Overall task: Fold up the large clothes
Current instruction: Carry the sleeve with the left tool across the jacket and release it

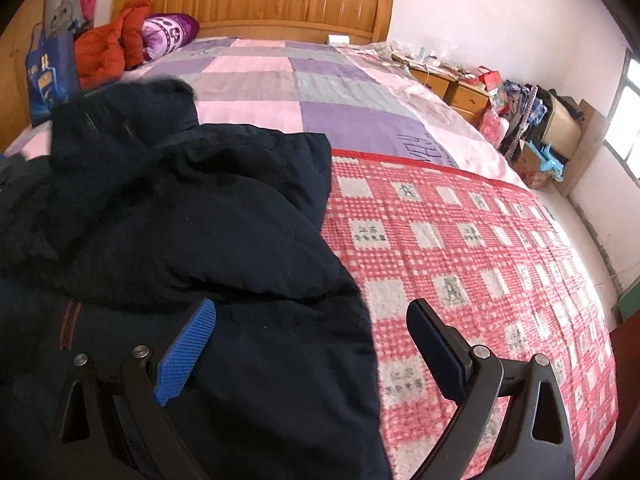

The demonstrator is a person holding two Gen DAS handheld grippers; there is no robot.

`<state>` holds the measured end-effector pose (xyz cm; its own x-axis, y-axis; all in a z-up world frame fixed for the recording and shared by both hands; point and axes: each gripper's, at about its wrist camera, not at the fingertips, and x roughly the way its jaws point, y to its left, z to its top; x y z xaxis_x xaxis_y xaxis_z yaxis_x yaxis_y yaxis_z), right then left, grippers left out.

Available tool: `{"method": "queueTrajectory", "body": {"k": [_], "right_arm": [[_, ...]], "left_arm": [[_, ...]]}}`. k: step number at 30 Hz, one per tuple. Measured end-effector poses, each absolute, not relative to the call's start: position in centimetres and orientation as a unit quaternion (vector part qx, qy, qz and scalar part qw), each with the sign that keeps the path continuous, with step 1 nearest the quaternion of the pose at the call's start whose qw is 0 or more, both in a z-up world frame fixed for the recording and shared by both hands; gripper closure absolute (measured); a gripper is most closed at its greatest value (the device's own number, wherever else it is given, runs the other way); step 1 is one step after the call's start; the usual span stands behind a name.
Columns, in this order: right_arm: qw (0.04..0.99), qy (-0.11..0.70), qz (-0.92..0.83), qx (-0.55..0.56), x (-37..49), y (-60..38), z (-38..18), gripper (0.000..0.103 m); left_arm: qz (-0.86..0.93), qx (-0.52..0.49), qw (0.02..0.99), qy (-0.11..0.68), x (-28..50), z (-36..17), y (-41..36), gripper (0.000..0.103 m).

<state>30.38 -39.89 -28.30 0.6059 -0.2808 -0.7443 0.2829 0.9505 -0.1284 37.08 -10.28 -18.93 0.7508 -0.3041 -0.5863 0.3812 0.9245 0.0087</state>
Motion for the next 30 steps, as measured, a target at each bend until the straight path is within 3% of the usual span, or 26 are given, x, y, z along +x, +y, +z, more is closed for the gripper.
{"method": "queueTrajectory", "body": {"k": [4, 8, 12, 17, 21, 25, 30], "right_arm": [[0.899, 0.413, -0.145, 0.009, 31.7, -38.7, -27.7, 0.004], [0.903, 0.408, -0.133, 0.007, 33.4, -37.2, -27.2, 0.004], [0.903, 0.409, -0.131, 0.004, 35.4, -36.1, -26.9, 0.004], [0.897, 0.422, -0.13, 0.006, 38.9, -35.2, -27.4, 0.004], [0.9, 0.408, -0.156, -0.009, 41.0, -33.7, -26.7, 0.004], [0.921, 0.328, -0.203, -0.063, 40.2, -31.0, -23.3, 0.004], [0.92, 0.287, -0.248, -0.097, 39.9, -31.2, -20.4, 0.004]], "left_arm": [[-0.111, 0.094, 0.944, 0.296, 39.3, -19.8, -5.8, 0.035], [-0.04, 0.106, 0.931, 0.347, 44.1, -23.3, -2.3, 0.035], [0.007, 0.063, 0.911, 0.408, 48.5, -27.8, 2.6, 0.019], [0.046, 0.093, 0.909, 0.403, 50.4, -29.5, 5.1, 0.018], [0.012, 0.068, 0.915, 0.397, 49.9, -27.8, 5.9, 0.026], [-0.042, 0.057, 0.945, 0.318, 47.4, -23.4, 5.3, 0.026], [-0.069, 0.069, 0.944, 0.315, 50.2, -22.6, 3.6, 0.026]]}}
